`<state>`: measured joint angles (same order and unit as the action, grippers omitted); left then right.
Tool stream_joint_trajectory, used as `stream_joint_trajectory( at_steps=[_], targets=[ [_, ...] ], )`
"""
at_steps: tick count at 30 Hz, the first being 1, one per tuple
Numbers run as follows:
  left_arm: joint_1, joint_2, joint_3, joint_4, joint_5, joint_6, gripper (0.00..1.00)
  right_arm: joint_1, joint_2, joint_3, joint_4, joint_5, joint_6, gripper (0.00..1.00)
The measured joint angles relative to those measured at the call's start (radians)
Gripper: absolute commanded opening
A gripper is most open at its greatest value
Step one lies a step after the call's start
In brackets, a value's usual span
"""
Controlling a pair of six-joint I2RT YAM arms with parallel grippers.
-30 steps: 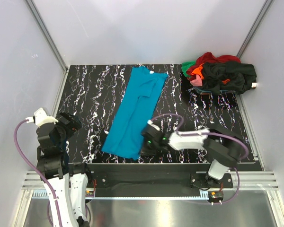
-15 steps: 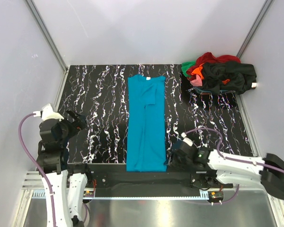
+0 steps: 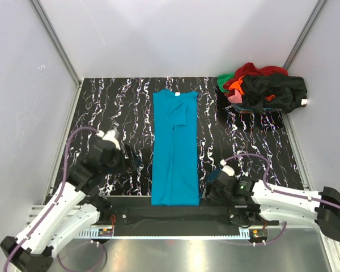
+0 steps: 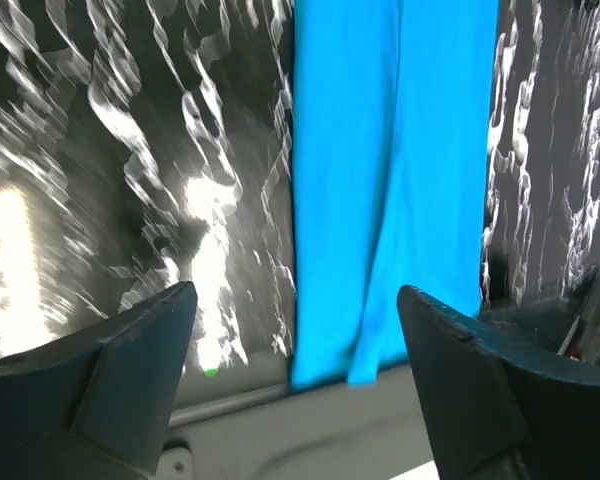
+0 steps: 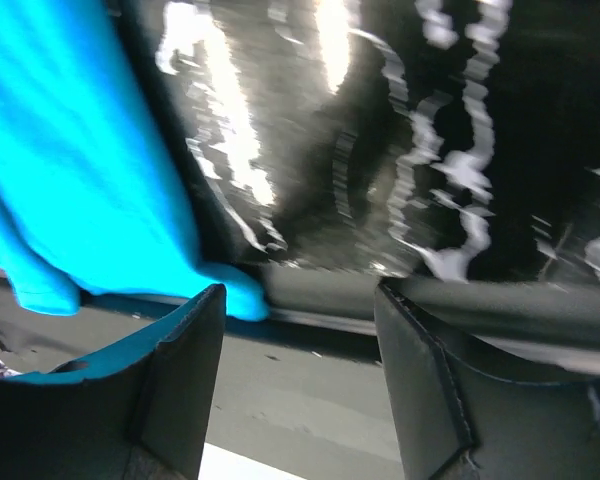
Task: Fold and stack the t-shirts
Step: Fold the tshirt
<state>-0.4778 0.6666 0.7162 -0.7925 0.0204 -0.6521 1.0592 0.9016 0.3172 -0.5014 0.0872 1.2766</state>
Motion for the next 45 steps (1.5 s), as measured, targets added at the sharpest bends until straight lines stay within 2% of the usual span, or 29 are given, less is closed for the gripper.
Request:
stream_joint_trajectory(
  at_steps=[5, 11, 15, 21, 29, 31, 34, 35, 36, 37, 38, 40, 45],
  targets=[
    [-0.203, -0.017, -0.158, 0.032, -0.052, -0.166, 0.75, 0.0, 0.081, 0.005, 0.12, -0.023, -0.032, 0.65],
    [-0.462, 0.006, -0.32, 0.124, -0.077, -0.343, 0.74, 0.001, 0.132, -0.009, 0.259, -0.077, -0.072, 0.64],
    [-0.554, 0.053, -0.411, 0.246, -0.081, -0.426, 0.72, 0.003, 0.135, -0.021, 0.295, -0.089, -0.084, 0.61],
    [-0.592, 0.097, -0.489, 0.396, -0.068, -0.495, 0.68, 0.004, 0.135, -0.036, 0.323, -0.096, -0.091, 0.56],
    [-0.635, 0.189, -0.52, 0.578, -0.058, -0.539, 0.53, 0.005, 0.14, -0.051, 0.349, -0.097, -0.092, 0.47],
    [-0.639, 0.198, -0.525, 0.596, -0.059, -0.546, 0.49, 0.006, 0.145, -0.053, 0.355, -0.097, -0.092, 0.42],
    [-0.643, 0.199, -0.531, 0.608, -0.064, -0.552, 0.38, 0.006, 0.154, -0.054, 0.359, -0.097, -0.095, 0.28],
    [-0.644, 0.199, -0.531, 0.608, -0.067, -0.554, 0.3, 0.006, 0.158, -0.055, 0.359, -0.097, -0.096, 0.25],
    [-0.645, 0.199, -0.531, 0.608, -0.068, -0.555, 0.25, 0.006, 0.16, -0.056, 0.359, -0.096, -0.098, 0.21],
    [-0.647, 0.198, -0.531, 0.608, -0.07, -0.557, 0.19, 0.006, 0.161, -0.057, 0.358, -0.095, -0.098, 0.13],
    [-0.648, 0.196, -0.531, 0.608, -0.071, -0.558, 0.0, 0.006, 0.16, -0.058, 0.359, -0.094, -0.103, 0.08],
    [-0.65, 0.192, -0.531, 0.608, -0.075, -0.56, 0.0, 0.006, 0.159, -0.058, 0.363, -0.092, -0.105, 0.0],
    [-0.652, 0.192, -0.457, 0.51, -0.089, -0.541, 0.0, 0.006, 0.11, -0.055, 0.323, -0.078, -0.104, 0.0]
  ],
)
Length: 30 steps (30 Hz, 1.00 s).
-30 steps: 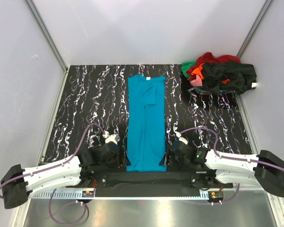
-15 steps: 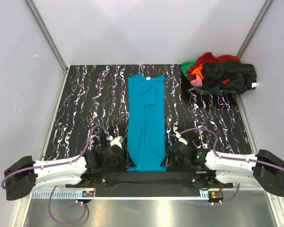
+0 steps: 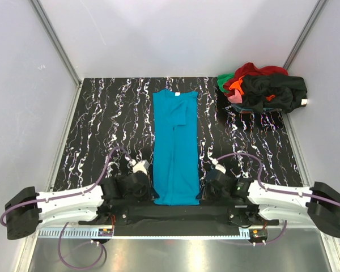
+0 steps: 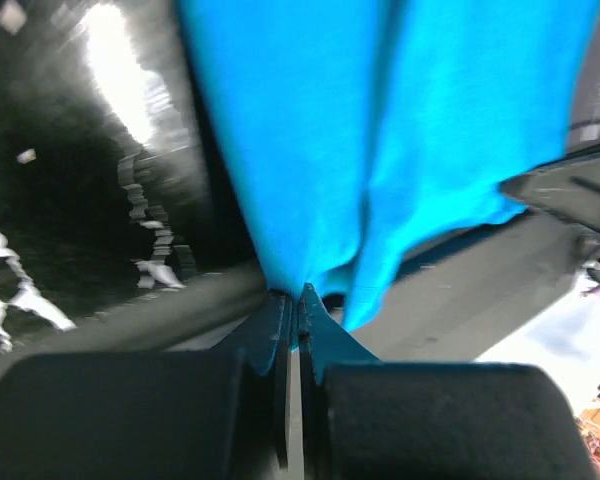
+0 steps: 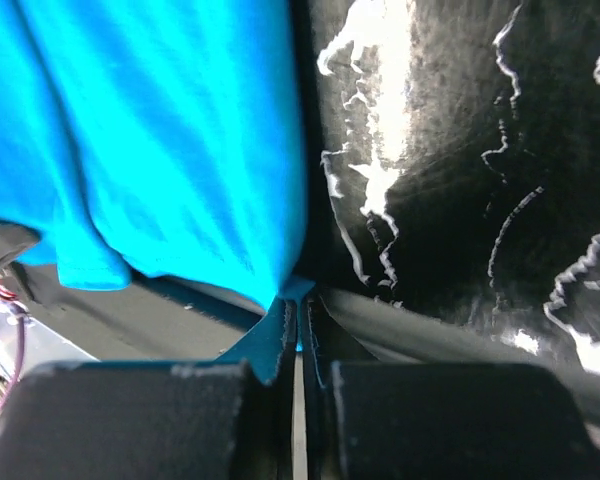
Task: Fold and stack the t-shirts
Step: Fold the tshirt
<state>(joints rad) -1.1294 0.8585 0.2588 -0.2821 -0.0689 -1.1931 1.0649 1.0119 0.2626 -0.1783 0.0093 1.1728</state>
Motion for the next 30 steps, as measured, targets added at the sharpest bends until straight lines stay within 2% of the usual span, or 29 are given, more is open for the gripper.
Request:
stream_joint_trajectory(
  at_steps=[7, 11, 15, 22, 30],
  targets=[
    [0.007, 0.001, 0.264, -0.159, -0.073, 0.064, 0.0, -0.005, -0.12, 0.139, -0.176, 0.092, -0.015, 0.0],
    [0.076, 0.03, 0.377, -0.215, -0.093, 0.133, 0.0, -0.046, -0.102, 0.26, -0.233, 0.134, -0.06, 0.0],
    [0.215, 0.099, 0.454, -0.253, -0.083, 0.219, 0.0, -0.158, -0.013, 0.381, -0.278, 0.14, -0.142, 0.0],
    [0.465, 0.316, 0.64, -0.255, 0.012, 0.385, 0.0, -0.343, 0.223, 0.634, -0.307, 0.132, -0.324, 0.0],
    [0.591, 0.547, 0.811, -0.232, 0.12, 0.478, 0.0, -0.48, 0.473, 0.838, -0.309, 0.09, -0.473, 0.0]
  ],
)
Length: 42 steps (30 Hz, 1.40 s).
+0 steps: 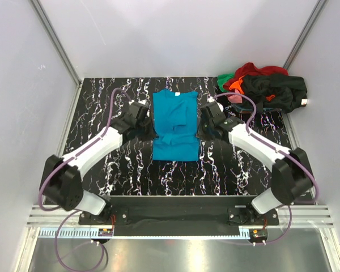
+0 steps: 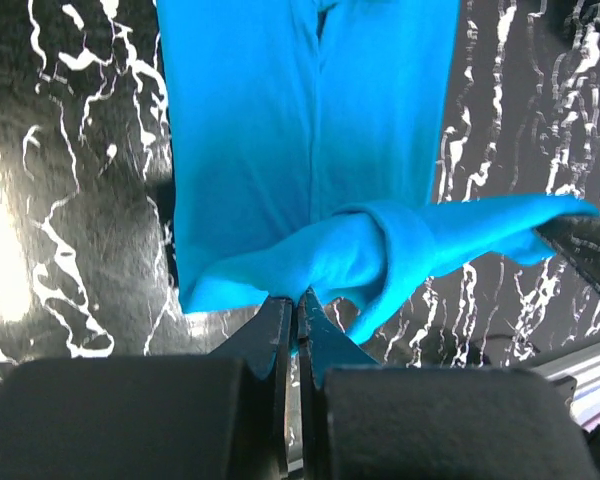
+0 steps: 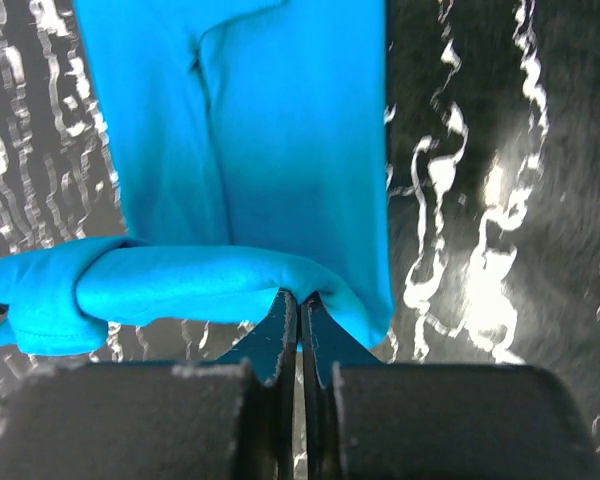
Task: Fold and stack the t-shirts
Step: Fold the tshirt
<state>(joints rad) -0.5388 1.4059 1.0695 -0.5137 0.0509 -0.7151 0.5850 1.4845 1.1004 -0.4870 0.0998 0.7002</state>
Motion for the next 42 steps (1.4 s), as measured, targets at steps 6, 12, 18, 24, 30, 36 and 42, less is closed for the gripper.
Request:
stream_joint_trajectory(
  at_steps=[6, 12, 18, 24, 30, 36, 42],
  targets=[
    [0.054, 0.15, 0.084, 0.004, 0.043, 0.032, 0.06, -0.07, 0.169, 0.119, -0.005, -0.055, -0.076, 0.07],
    [0.095, 0.333, 0.169, 0.012, 0.074, 0.066, 0.45, -0.127, 0.333, 0.217, -0.012, -0.12, -0.137, 0.73],
    [0.127, 0.426, 0.233, -0.047, 0.076, 0.107, 0.77, -0.167, 0.418, 0.334, -0.057, -0.135, -0.195, 0.75],
    [0.126, 0.148, 0.225, -0.165, 0.023, 0.166, 0.87, -0.153, 0.302, 0.286, -0.076, -0.146, -0.195, 0.74],
    [0.126, -0.28, 0.148, -0.243, -0.146, 0.27, 0.9, -0.004, 0.255, 0.256, -0.077, -0.146, -0.18, 0.72],
    [0.126, -0.479, -0.042, -0.343, -0.419, 0.304, 0.88, 0.097, 0.437, 0.352, -0.097, -0.135, -0.172, 0.7],
    [0.121, -0.488, -0.079, -0.389, -0.525, 0.303, 0.88, 0.113, 0.623, 0.47, -0.145, -0.09, -0.172, 0.68]
  ],
)
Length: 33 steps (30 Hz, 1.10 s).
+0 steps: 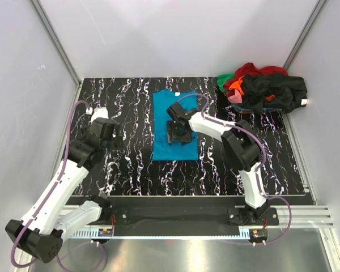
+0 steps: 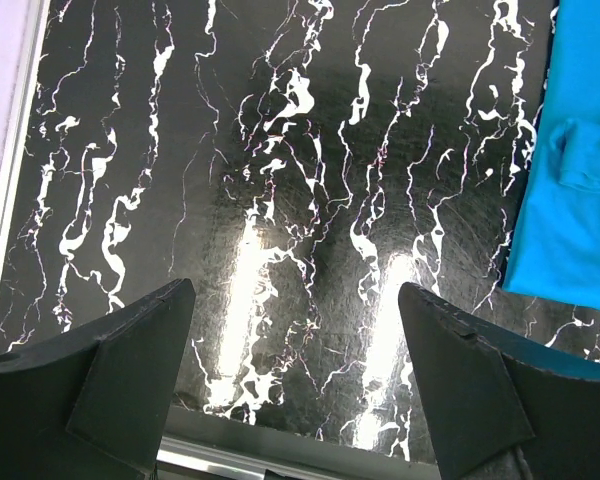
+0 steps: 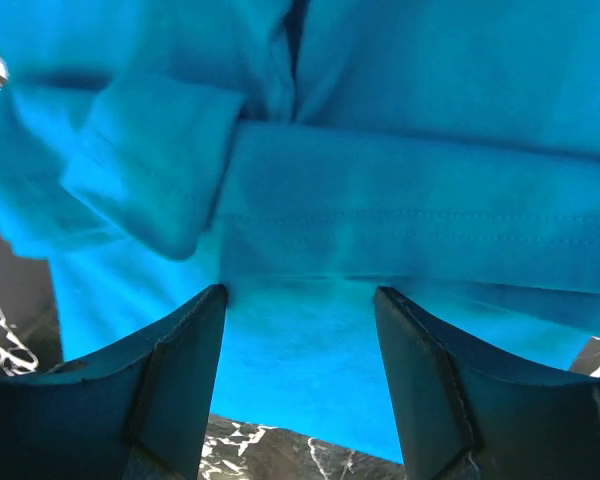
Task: Fold and stack the t-shirts
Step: Fold the tshirt
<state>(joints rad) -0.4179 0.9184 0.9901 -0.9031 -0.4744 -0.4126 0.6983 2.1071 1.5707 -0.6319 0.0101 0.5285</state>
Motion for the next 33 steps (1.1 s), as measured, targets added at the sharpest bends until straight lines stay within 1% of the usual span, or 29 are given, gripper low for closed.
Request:
stream_joint_trajectory(
  at_steps=[11, 16, 19, 22, 24, 26, 27, 29, 31, 33],
  targets=[
    [0.0, 0.024, 0.0, 0.0, -0.002, 0.002, 0.88, 0.0, 0.161, 0.266, -0.135, 0.086, -0.036, 0.69],
    [0.0, 0.024, 0.0, 0.0, -0.002, 0.002, 0.88, -0.013, 0.277, 0.473, -0.233, 0.137, -0.063, 0.69],
    [0.0, 0.024, 0.0, 0.0, -0.002, 0.002, 0.88, -0.041, 0.37, 0.661, -0.313, 0.163, -0.074, 0.71],
    [0.0, 0.027, 0.0, 0.0, -0.002, 0.002, 0.89, -0.089, 0.472, 0.922, -0.39, 0.173, -0.084, 0.75],
    [0.0, 0.032, 0.0, 0.001, -0.002, 0.002, 0.88, -0.127, 0.528, 1.096, -0.41, 0.165, -0.09, 0.76],
    [0.0, 0.04, 0.0, 0.001, -0.002, 0.002, 0.89, -0.167, 0.545, 1.2, -0.403, 0.153, -0.096, 0.76],
    [0.0, 0.045, 0.0, 0.002, -0.002, 0.002, 0.88, -0.185, 0.541, 1.226, -0.399, 0.15, -0.099, 0.77],
    [0.0, 0.054, 0.0, 0.003, -0.002, 0.002, 0.89, -0.22, 0.507, 1.209, -0.367, 0.148, -0.107, 0.76],
    [0.0, 0.061, 0.0, 0.003, -0.002, 0.002, 0.89, -0.243, 0.445, 1.12, -0.346, 0.155, -0.113, 0.75],
    [-0.001, 0.068, 0.0, 0.004, 0.0, 0.002, 0.89, -0.249, 0.364, 0.985, -0.325, 0.157, -0.12, 0.74]
  ],
)
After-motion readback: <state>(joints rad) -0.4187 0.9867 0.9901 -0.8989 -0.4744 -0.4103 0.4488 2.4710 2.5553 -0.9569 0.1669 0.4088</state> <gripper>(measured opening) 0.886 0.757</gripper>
